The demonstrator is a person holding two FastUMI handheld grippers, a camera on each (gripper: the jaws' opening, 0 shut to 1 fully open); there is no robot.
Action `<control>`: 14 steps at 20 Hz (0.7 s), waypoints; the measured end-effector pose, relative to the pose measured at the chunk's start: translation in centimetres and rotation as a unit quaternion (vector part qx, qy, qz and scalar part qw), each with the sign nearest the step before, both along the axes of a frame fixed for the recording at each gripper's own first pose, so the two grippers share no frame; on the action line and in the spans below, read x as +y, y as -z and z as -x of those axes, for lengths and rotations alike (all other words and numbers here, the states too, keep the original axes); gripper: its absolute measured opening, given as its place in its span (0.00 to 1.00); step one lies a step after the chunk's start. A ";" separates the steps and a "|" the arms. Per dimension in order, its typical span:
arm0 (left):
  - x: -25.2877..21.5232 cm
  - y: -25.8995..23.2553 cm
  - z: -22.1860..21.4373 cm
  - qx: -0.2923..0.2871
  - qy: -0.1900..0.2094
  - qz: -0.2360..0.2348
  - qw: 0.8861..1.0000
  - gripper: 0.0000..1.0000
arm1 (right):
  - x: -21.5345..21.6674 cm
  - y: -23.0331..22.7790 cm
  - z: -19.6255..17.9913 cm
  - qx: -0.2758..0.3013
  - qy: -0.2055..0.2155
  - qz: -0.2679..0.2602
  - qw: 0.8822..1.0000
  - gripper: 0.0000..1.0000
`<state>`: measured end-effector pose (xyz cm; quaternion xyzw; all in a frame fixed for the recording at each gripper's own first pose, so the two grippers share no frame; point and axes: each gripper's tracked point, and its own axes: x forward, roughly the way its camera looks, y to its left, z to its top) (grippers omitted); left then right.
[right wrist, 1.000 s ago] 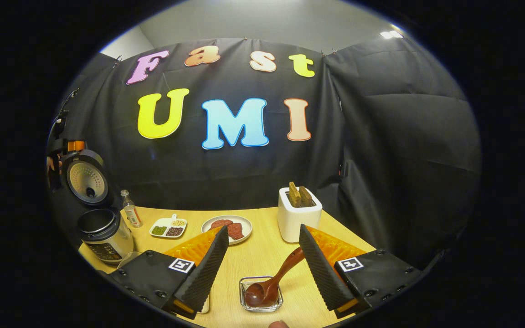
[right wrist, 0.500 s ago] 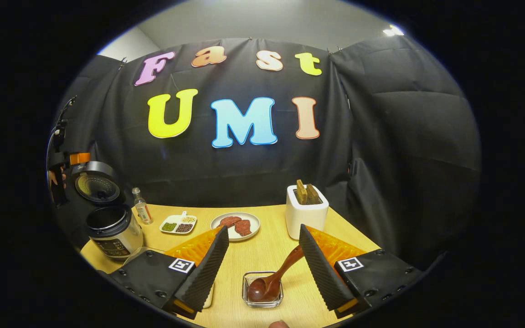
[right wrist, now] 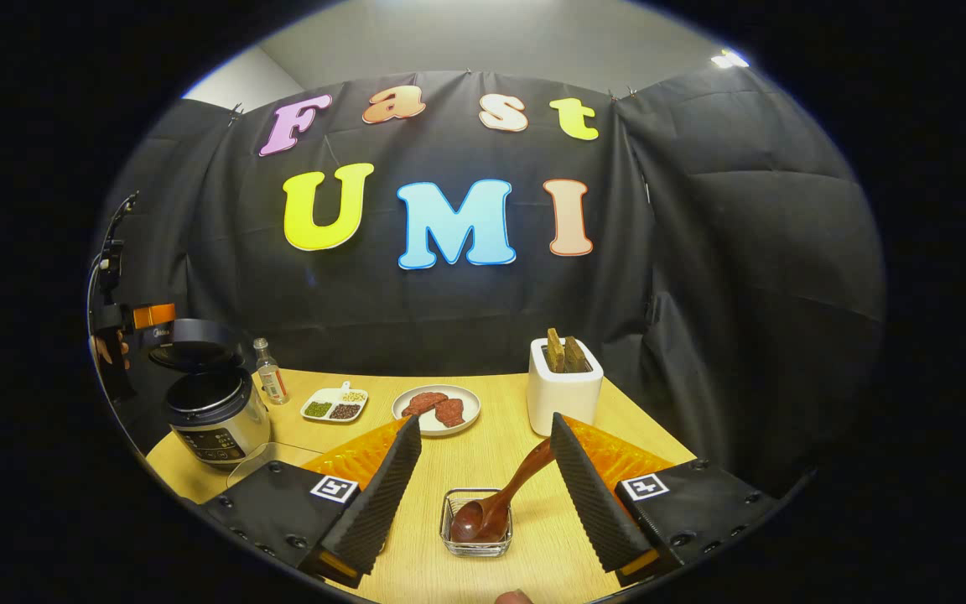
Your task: Close the left gripper, press the button to open the rice cooker; take a wooden spoon from the chopstick holder with the right hand, scoop a spoonful of rice and pour it into the rice cooker, then put the wooden spoon back into the chopstick holder.
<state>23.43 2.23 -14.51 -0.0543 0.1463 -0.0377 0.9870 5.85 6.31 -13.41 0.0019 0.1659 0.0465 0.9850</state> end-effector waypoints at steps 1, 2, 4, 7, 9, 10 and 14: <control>-0.1 0.3 0.3 0.003 0.001 0.001 1.000 0.79 | 0.0 -0.1 0.1 -0.001 0.000 -0.001 1.000 0.98; -0.2 0.7 0.7 0.006 0.002 0.001 1.000 0.79 | -0.1 -0.1 0.2 -0.001 -0.001 -0.001 1.000 0.98; -0.5 1.6 1.3 0.013 0.004 0.002 1.000 0.79 | 0.0 -0.1 0.3 -0.002 -0.002 0.000 1.000 0.98; -0.9 2.9 2.2 0.024 0.008 0.004 1.000 0.80 | 0.0 0.2 0.6 0.001 -0.003 -0.002 1.000 0.98; -1.3 4.0 2.8 0.033 0.010 0.006 0.999 0.79 | 0.1 0.3 0.7 0.002 -0.005 -0.002 1.000 0.98; -1.4 4.4 3.1 0.037 0.012 0.006 0.999 0.79 | 0.2 0.2 0.7 0.001 -0.006 0.000 1.000 0.98; -1.7 6.4 3.9 0.051 0.017 0.005 0.999 0.80 | 0.3 0.3 0.9 0.000 -0.008 0.001 1.000 0.98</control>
